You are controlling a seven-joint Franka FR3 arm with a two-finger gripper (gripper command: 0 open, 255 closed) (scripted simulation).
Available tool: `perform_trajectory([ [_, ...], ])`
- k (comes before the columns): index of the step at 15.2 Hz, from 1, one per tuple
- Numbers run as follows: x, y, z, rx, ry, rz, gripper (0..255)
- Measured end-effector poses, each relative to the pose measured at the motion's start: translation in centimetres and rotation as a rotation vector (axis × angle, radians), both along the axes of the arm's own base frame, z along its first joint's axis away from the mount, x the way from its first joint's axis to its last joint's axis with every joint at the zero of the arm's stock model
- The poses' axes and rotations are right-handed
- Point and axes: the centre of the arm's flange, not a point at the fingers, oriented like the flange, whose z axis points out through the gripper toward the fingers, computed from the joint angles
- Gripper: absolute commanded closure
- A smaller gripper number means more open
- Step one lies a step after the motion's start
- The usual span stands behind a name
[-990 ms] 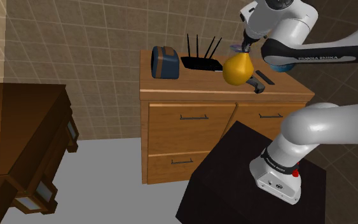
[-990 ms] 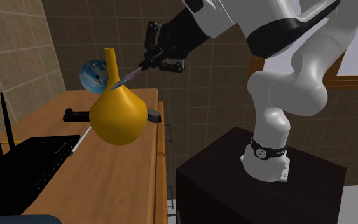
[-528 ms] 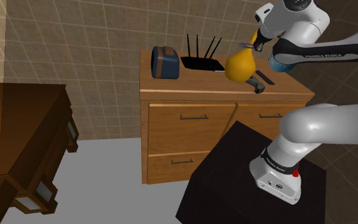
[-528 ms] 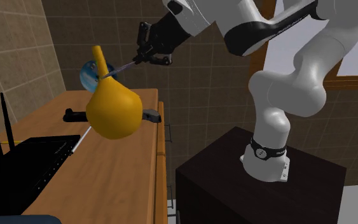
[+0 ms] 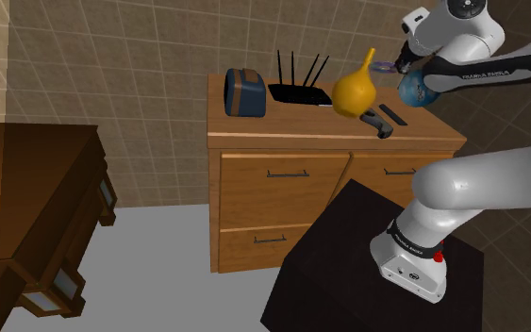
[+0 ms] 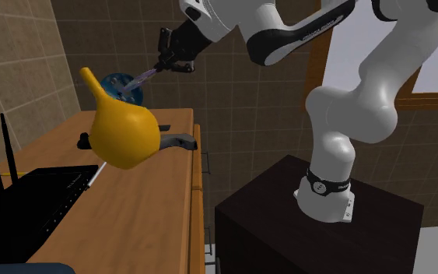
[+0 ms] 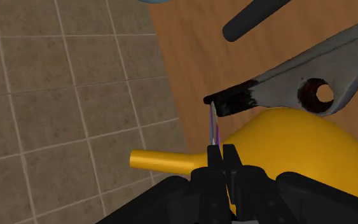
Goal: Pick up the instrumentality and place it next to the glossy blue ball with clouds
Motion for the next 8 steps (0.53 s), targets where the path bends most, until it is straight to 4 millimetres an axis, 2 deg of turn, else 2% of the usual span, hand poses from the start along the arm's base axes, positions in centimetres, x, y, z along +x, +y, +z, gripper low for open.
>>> perform_trajectory([
  [8,-4.3,-10.0,-0.3,0.001,-0.001,-0.001,255],
])
